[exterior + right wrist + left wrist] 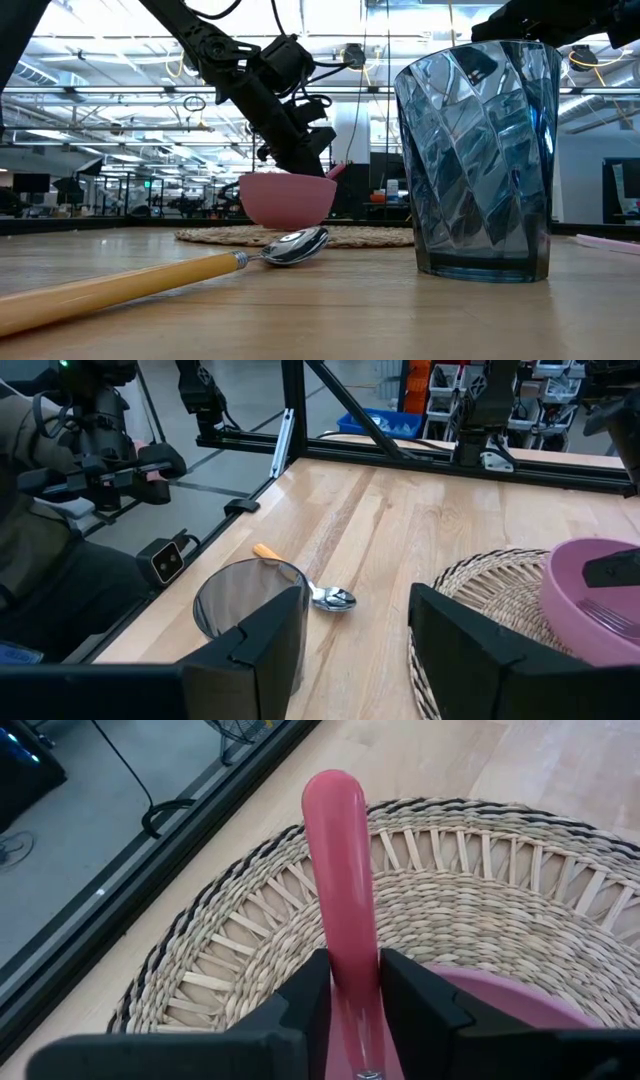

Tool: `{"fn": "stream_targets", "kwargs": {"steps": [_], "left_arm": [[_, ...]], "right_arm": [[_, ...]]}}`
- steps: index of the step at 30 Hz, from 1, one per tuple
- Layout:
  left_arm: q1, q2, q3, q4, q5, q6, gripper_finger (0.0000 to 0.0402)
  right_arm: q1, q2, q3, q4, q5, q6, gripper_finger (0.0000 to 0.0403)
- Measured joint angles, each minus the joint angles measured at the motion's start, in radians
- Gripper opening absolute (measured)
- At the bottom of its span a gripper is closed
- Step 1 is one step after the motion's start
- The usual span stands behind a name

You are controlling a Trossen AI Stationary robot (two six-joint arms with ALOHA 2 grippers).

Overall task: Pick & Place Utensil
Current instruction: Put the red fork into the pink bowl on the woven mat

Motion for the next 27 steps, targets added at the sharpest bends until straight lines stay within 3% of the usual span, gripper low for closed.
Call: {"fn": "stream_targets", "kwargs": {"steps": [27], "left_arm": [[-0.001, -0.003, 0.000, 0.004, 0.006, 0.025, 0.0093]], "right_arm": [[0.000, 0.000, 0.000, 0.000, 0.000, -0.002, 0.0176]]}}
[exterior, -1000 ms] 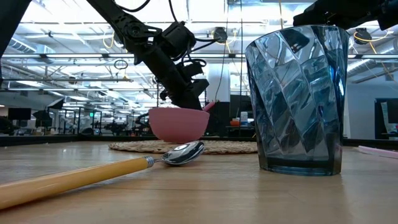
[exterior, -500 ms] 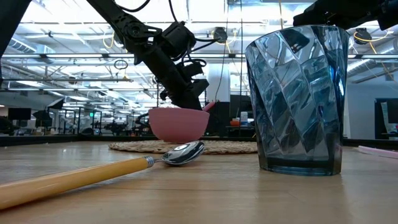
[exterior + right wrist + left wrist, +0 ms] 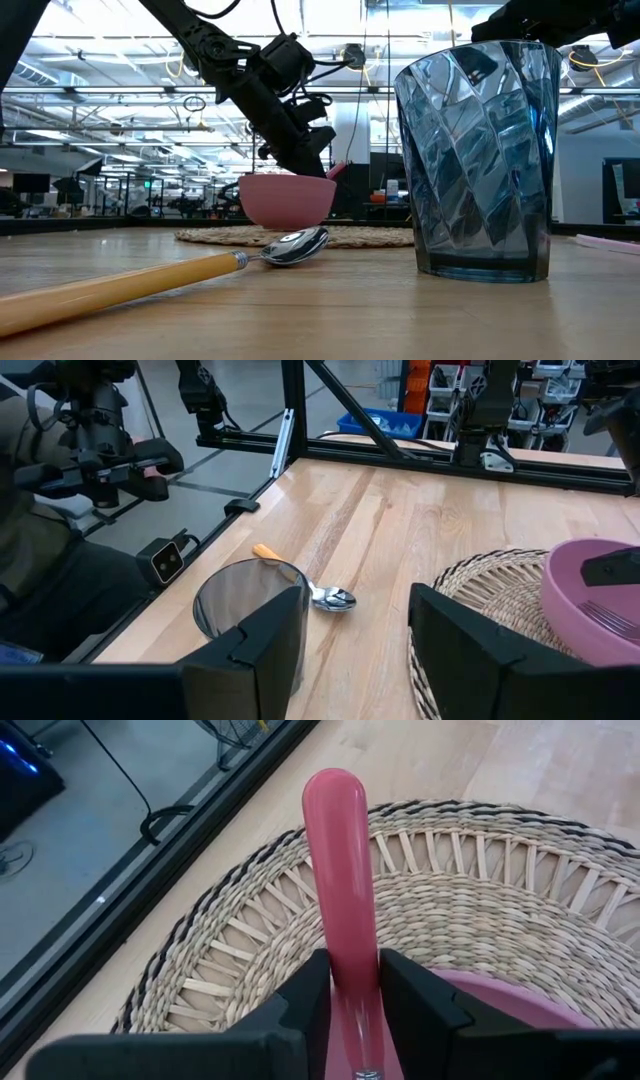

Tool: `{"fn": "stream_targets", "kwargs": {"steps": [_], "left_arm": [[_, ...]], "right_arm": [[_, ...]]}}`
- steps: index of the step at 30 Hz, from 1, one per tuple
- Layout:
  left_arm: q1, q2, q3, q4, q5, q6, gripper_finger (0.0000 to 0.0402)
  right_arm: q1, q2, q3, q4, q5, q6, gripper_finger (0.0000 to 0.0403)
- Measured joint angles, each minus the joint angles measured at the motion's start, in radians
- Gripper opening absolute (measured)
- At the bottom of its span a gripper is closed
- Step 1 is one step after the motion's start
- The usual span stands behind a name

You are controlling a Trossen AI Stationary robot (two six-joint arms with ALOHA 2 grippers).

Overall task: Pick & Place Utensil
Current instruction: Put the red fork into the pink bowl on the woven mat

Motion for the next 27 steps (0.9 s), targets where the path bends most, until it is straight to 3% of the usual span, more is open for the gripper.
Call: {"fn": "stream_targets", "kwargs": {"steps": [14, 23, 27], "left_arm": [[0.000, 0.000, 0.000, -0.004, 0.004, 0.002, 0.0099], [0.000, -0.002, 0.000, -0.011, 0.003, -0.004, 0.0195], [0.000, -0.002, 0.000, -0.012, 0.003, 0.000, 0.0216]], "right_arm": [[0.000, 0.000, 0.000, 0.000, 0.000, 0.000, 0.0176], [0.000, 0.000, 0.000, 0.000, 0.000, 0.000, 0.0176], [0.000, 0.000, 0.000, 0.000, 0.000, 0.000, 0.0176]]}}
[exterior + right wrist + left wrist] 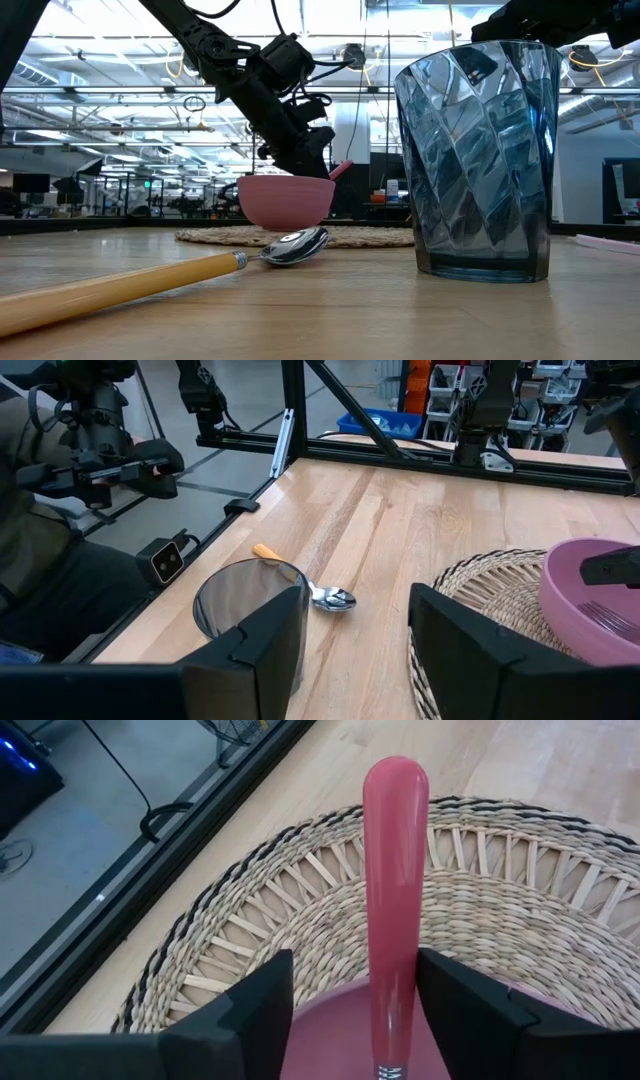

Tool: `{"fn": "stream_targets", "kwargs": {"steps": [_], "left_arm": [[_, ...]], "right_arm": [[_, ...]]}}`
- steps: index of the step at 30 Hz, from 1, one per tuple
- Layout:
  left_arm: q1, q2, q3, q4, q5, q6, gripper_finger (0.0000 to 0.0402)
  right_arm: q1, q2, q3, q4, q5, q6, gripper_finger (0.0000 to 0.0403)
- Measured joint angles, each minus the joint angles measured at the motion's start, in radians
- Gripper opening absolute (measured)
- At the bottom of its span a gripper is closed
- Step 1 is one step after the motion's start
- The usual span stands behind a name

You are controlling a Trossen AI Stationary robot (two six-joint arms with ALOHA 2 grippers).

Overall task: Pick & Place Utensil
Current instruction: Put the red fork into the pink bowl on the woven mat, then put the orange spoon into the pink bowl on the woven mat

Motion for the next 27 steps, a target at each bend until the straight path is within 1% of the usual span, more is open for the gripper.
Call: {"fn": "stream_targets", "kwargs": {"steps": [4, 10, 13, 21, 27], "left_arm": [[0.000, 0.000, 0.000, -0.001, 0.001, 0.008, 0.0216], [-0.006, -0.002, 0.000, -0.002, 0.001, 0.011, 0.0198], [-0.013, -0.023, 0.000, -0.009, 0.002, 0.020, 0.0191], [-0.034, -0.138, 0.000, -0.054, 0.003, 0.046, 0.0202], [-0.072, -0.231, 0.000, -0.162, 0.005, 0.054, 0.0193]], "right_arm": [[0.000, 0.000, 0.000, 0.000, 0.000, 0.000, 0.0176], [0.000, 0.000, 0.000, 0.000, 0.000, 0.000, 0.0176], [0.000, 0.000, 0.000, 0.000, 0.000, 0.000, 0.0176], [0.000, 0.000, 0.000, 0.004, 0.001, 0.000, 0.0176], [0.000, 0.000, 0.000, 0.004, 0.002, 0.003, 0.0176]]}}
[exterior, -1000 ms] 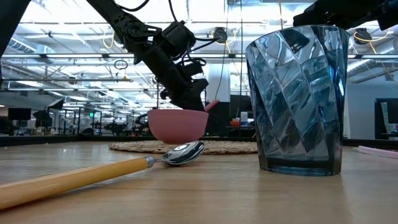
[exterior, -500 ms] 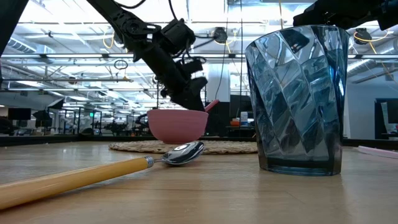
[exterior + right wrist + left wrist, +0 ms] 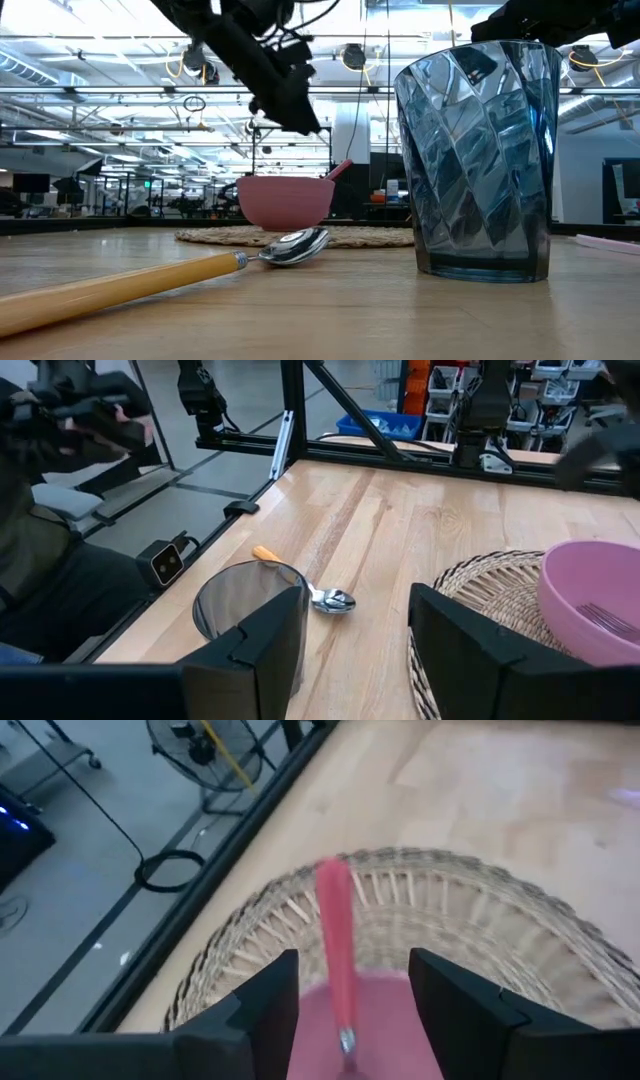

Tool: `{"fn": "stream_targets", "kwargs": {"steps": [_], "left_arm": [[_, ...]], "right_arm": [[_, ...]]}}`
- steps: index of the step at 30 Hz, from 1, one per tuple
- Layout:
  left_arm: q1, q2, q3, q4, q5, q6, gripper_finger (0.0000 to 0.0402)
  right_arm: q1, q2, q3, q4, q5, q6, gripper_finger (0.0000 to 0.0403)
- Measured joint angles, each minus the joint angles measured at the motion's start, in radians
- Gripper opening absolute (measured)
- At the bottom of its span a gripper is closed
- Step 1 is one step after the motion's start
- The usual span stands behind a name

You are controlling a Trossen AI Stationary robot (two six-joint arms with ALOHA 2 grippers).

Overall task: Pick & Place Utensil
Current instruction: Put the orange spoon into the pink bowl on the woven mat

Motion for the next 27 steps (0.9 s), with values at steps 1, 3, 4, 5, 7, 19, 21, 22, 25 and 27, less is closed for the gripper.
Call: {"fn": "stream_targets", "kwargs": {"steps": [1, 3, 4, 5, 7, 19, 21, 22, 25, 27], "left_arm": [[-0.009, -0.013, 0.000, -0.021, 0.003, 0.000, 0.0190], [-0.029, -0.040, 0.000, -0.058, 0.030, -0.001, 0.0184], [-0.040, -0.053, 0.000, -0.076, 0.043, 0.000, 0.0182], [-0.053, -0.065, 0.000, -0.092, 0.054, 0.000, 0.0179], [-0.081, -0.087, 0.000, -0.129, 0.062, -0.001, 0.0175], [-0.266, -0.175, -0.001, -0.287, 0.117, 0.018, 0.0157], [-0.295, -0.177, 0.000, -0.284, 0.129, 0.008, 0.0157], [-0.309, -0.176, 0.000, -0.290, 0.132, 0.001, 0.0158], [-0.349, -0.183, 0.000, -0.298, 0.132, -0.009, 0.0164], [-0.372, -0.184, 0.000, -0.311, 0.132, -0.024, 0.0168]], "right_arm": [[0.000, 0.000, 0.000, 0.000, 0.000, 0.000, 0.0176], [0.000, 0.000, 0.000, 0.000, 0.000, 0.000, 0.0176], [0.000, 0.000, 0.000, 0.000, 0.000, 0.000, 0.0176], [0.000, 0.000, 0.000, 0.000, 0.001, 0.000, 0.0176], [0.000, 0.000, 0.000, 0.001, 0.003, 0.000, 0.0176], [0.000, 0.000, 0.000, 0.007, 0.049, -0.001, 0.0176], [0.000, 0.000, 0.000, 0.008, 0.048, -0.001, 0.0176], [0.000, 0.000, 0.000, 0.013, 0.048, -0.002, 0.0176], [0.000, 0.000, 0.000, 0.033, 0.048, -0.003, 0.0176], [0.000, 0.000, 0.000, 0.054, 0.048, -0.002, 0.0176]]}}
